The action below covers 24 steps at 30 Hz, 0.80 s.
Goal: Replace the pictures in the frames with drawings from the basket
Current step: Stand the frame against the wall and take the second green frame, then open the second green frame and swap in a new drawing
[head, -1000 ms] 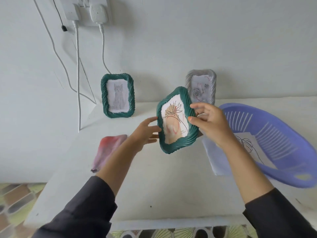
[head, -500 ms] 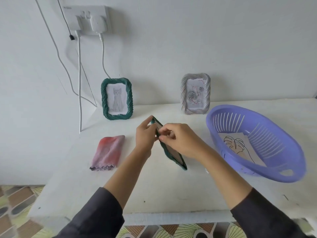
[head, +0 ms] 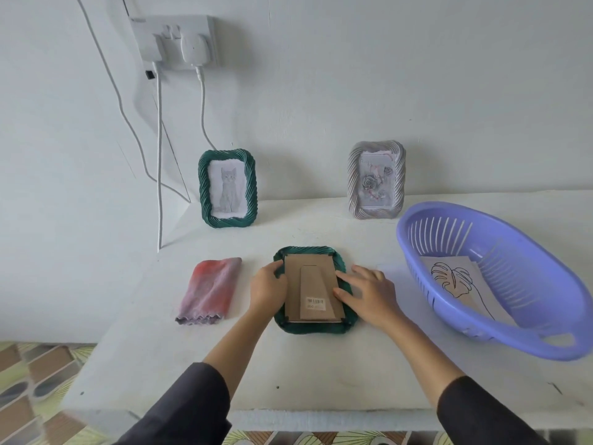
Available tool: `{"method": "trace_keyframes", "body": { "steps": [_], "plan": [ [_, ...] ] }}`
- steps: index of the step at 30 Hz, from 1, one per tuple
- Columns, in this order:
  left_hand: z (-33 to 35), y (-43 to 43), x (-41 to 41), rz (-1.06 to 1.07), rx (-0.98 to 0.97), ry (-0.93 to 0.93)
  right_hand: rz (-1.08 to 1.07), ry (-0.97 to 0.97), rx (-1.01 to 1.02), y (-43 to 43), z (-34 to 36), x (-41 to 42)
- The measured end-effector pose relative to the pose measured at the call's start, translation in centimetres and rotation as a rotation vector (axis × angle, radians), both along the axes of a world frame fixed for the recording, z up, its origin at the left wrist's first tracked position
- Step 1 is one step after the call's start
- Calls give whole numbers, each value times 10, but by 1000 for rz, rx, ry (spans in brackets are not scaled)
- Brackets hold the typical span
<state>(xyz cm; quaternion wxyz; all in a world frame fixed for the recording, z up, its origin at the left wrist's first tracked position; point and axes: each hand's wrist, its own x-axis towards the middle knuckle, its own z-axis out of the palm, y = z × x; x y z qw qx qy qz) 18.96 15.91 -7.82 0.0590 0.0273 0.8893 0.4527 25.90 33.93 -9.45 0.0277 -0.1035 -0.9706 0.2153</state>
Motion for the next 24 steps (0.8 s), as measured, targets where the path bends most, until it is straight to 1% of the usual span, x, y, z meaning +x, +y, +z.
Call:
{"method": "trace_keyframes", "body": {
  "steps": [3,5,8,11,13,16,18,22,24],
  "plan": [
    [-7,-1,-2,-60,-163,77,-2,24,31,-2,-4,1],
    [-11,-2,-4,-86,-206,96,1,36,60,-3,-8,2],
    [-15,-4,-8,-108,-192,99,9,30,90,-4,-10,3],
    [-11,-6,-13,-76,-130,94,3,2,28,-2,-4,0],
    [-7,-8,-18,-47,-125,135,-35,64,-45,-1,3,-8],
    [-1,-8,-29,-52,-124,170,-54,132,-51,3,13,-29],
    [1,-6,-35,-74,-127,162,-28,113,-46,5,15,-43],
    [4,0,-50,-99,-152,139,-15,56,-124,9,18,-62],
    [5,0,-56,-123,-163,147,-9,60,-138,11,17,-68]
  ]
}}
